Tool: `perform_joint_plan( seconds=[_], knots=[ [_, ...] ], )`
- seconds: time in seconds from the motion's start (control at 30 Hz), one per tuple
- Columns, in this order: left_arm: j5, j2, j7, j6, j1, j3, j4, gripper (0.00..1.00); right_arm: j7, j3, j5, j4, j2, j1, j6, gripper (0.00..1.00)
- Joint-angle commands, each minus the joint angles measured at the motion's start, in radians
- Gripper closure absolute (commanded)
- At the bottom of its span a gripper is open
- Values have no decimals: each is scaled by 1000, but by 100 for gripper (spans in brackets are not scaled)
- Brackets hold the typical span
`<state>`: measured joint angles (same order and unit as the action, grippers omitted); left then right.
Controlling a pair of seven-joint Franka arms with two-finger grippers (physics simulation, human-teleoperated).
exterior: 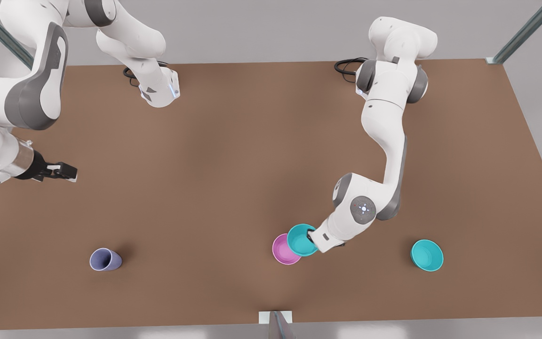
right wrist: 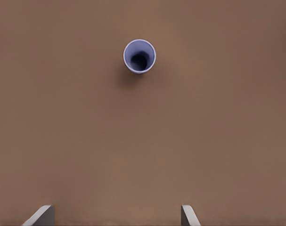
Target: Stack the blue bowl on the pink bowl
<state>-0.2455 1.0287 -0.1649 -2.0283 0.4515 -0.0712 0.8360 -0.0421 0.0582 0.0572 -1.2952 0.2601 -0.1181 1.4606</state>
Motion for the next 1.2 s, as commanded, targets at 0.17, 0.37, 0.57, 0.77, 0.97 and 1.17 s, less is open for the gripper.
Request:
perform_joint_plan(
  seconds=[0.17,0.37,0.57,0.77,0.97,1.17],
  knots=[
    [-24,33,-912,-35,21,14,-2,79,-39,0,-2,1,5,0,-19,0],
    [-26,40,-929,-55,23,18,-2,79,-39,0,1,2,10,0,-19,0],
    [-26,42,-964,-70,24,31,-2,79,-35,2,10,2,11,5,-19,0],
    [-26,54,-963,-78,27,53,-2,79,-35,2,9,2,11,5,-19,0],
    [-26,63,-961,-84,27,51,0,79,-36,2,10,2,13,5,-19,0],
    [-24,70,-956,-82,26,53,3,0,-36,2,10,2,13,5,-19,0]
  ],
)
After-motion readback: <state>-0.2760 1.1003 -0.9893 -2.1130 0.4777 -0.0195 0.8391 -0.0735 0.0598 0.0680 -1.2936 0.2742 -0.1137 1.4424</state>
